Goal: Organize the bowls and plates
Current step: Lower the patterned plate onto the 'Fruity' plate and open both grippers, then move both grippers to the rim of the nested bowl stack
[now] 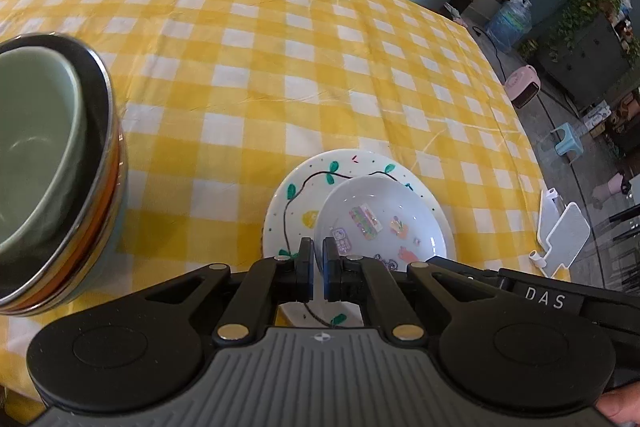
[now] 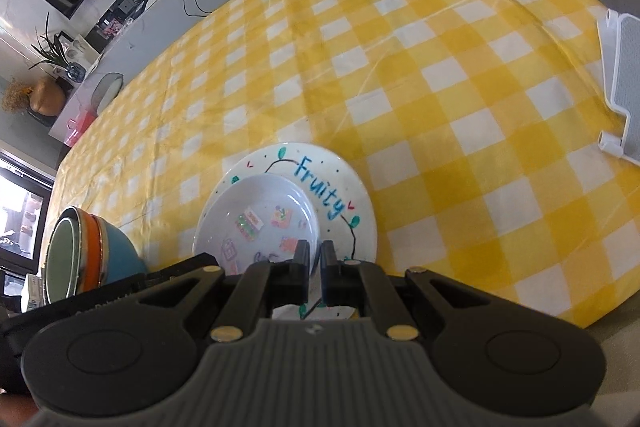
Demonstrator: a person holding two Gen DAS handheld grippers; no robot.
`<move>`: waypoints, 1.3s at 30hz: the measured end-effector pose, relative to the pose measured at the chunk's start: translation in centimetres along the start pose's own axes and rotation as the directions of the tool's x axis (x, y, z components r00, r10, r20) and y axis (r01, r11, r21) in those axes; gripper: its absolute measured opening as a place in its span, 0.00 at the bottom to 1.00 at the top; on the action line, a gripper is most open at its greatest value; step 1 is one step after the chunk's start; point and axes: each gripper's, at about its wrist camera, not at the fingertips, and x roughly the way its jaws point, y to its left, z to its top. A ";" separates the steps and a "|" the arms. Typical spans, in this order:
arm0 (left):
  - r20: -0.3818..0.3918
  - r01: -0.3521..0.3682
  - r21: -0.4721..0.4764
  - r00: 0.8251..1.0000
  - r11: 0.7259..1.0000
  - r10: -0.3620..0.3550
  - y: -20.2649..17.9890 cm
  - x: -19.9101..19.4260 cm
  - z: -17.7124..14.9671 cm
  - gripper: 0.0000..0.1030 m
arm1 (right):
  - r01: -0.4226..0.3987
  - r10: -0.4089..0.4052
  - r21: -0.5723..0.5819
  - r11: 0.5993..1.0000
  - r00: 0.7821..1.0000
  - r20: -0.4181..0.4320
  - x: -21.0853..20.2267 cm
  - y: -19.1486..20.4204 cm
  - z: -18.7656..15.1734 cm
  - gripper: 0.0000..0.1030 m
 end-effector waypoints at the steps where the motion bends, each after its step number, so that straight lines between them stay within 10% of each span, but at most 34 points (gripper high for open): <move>1: -0.001 -0.002 0.006 1.000 1.000 0.002 -0.1 0.1 0.0 0.04 | 0.005 -0.005 0.002 1.000 1.000 0.001 0.0 0.0 0.0 0.03; 18: -0.010 -0.026 0.036 1.000 0.999 0.026 -0.6 0.7 0.0 0.16 | 0.038 -0.038 -0.009 0.999 0.999 0.004 0.1 0.2 0.1 0.08; 22: 0.004 -0.028 0.045 1.000 0.999 0.028 -0.8 0.3 0.0 0.28 | 0.024 -0.023 -0.013 1.000 0.999 0.039 -0.6 0.3 0.0 0.33; 39: 0.113 -0.034 0.172 0.994 0.985 0.015 -1.9 -6.5 0.5 0.46 | 0.082 -0.075 -0.036 0.996 0.983 0.167 -3.3 0.8 -0.6 0.51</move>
